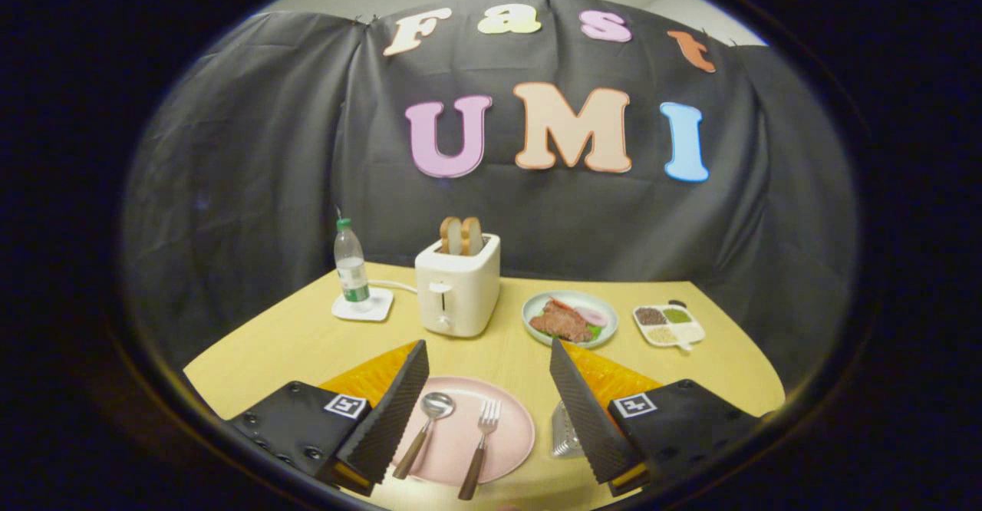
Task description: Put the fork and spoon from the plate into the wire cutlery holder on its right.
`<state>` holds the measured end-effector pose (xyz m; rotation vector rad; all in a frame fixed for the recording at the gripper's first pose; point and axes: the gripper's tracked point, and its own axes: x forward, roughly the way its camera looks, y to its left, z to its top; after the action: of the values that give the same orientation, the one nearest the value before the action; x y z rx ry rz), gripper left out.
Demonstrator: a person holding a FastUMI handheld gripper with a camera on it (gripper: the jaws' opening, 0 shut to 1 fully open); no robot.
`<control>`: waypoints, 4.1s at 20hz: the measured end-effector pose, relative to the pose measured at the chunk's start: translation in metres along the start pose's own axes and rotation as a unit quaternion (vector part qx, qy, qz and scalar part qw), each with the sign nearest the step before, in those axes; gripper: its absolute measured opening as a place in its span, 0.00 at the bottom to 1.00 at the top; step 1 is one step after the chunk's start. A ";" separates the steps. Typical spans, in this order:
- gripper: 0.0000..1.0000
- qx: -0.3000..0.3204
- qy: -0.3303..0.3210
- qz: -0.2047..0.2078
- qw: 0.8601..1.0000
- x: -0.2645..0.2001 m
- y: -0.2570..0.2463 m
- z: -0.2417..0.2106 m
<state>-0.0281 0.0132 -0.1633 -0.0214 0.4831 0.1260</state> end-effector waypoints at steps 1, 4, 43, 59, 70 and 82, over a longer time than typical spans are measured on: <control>1.00 -0.002 0.015 0.000 1.000 0.002 0.000 -0.012; 1.00 -0.016 0.061 0.009 0.998 0.007 0.003 -0.043; 0.10 -0.082 0.311 0.091 0.942 -0.017 -0.017 -0.110; 0.10 -0.164 0.402 0.108 0.895 -0.030 -0.137 -0.091; 0.45 -0.147 0.415 0.110 0.891 0.004 -0.131 -0.084; 1.00 -0.072 0.232 0.082 0.967 0.012 -0.044 -0.054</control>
<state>-0.0369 -0.0320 -0.2167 -0.1567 0.9442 0.3215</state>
